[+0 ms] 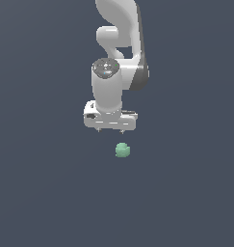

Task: Pick up the object and move it to a goal position.

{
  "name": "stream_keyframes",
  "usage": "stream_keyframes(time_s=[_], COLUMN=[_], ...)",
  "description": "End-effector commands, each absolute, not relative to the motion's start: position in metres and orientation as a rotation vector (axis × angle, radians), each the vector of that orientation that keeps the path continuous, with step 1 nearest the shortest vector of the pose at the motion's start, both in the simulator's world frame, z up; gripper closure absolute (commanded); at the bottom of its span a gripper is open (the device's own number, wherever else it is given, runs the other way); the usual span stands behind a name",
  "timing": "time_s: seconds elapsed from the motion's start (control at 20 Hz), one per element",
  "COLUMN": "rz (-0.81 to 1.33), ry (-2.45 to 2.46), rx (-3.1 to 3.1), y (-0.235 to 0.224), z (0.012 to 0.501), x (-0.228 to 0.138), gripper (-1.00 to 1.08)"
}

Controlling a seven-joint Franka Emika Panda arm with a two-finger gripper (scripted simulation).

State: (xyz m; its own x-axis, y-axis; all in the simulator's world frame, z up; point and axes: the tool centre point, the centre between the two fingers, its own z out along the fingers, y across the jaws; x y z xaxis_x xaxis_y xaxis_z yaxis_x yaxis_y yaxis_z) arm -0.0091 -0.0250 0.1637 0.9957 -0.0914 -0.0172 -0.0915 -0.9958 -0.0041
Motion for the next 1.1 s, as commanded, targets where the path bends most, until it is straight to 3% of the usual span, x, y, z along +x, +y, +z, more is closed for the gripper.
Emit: stream_keyframes(time_s=[0.0, 1.05], rz=[0.027, 0.025], ry=[0.144, 0.234], rx=[-3.133, -3.120], y=[-0.025, -0.032], z=[0.164, 0.165], x=[-0.009, -0.005], gripper=[-0.92, -0.92])
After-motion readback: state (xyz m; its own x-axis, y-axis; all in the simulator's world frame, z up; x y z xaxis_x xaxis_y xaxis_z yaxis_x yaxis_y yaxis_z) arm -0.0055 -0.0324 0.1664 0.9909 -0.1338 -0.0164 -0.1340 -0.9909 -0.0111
